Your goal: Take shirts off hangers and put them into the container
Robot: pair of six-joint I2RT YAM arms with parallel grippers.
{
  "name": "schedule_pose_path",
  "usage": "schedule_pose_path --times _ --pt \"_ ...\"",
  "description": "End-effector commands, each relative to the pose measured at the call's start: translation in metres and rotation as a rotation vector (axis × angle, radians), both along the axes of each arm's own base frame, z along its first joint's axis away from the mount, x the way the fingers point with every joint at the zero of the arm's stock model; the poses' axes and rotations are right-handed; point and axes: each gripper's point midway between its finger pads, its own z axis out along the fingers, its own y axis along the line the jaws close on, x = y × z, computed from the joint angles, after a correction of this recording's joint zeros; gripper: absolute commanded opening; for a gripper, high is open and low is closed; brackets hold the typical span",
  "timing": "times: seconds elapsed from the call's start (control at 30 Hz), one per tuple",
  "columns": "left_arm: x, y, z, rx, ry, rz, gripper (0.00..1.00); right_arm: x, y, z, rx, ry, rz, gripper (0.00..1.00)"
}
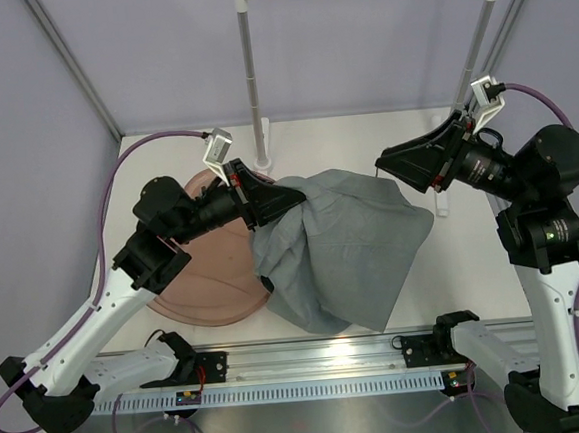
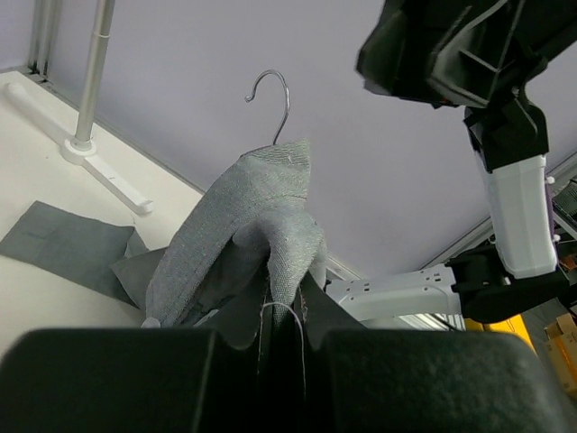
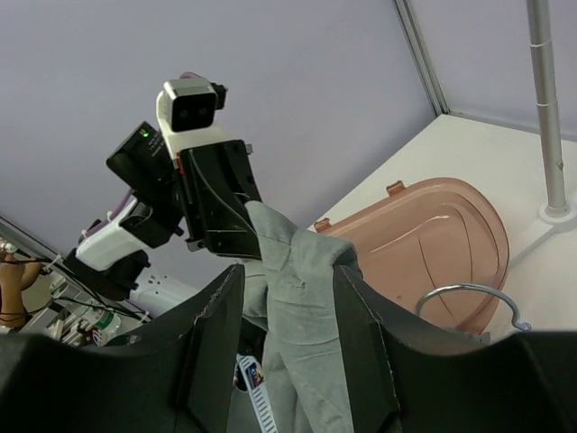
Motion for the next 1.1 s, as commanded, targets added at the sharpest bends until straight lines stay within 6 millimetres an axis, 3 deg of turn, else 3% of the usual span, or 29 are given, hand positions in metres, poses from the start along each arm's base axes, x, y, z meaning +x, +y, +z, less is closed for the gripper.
schedule_pose_path --times 0.0,0.53,0.83,0.97,1.07 --pt "-0.015 0.006 0.043 -0.112 -0.099 -0.036 0.00 0.005 0.000 -0.011 -0.028 0.020 -0.026 0.53" --pt "-0.017 0.004 0.052 -0.109 -0.151 -0.054 0.00 0.025 -0.010 -0.053 -0.108 0.081 -0.144 0.53" --pt "-0.023 0.004 0.053 -0.113 -0.161 -0.078 0.00 0.039 -0.006 -0.063 -0.101 0.095 -0.137 0.52" --pt "-0.022 0.002 0.050 -0.111 -0.158 -0.088 0.00 0.043 0.000 -0.064 -0.099 0.098 -0.121 0.44" --pt "-0.023 0.000 0.048 -0.111 -0.154 -0.101 0.00 0.046 0.004 -0.063 -0.103 0.096 -0.114 0.23"
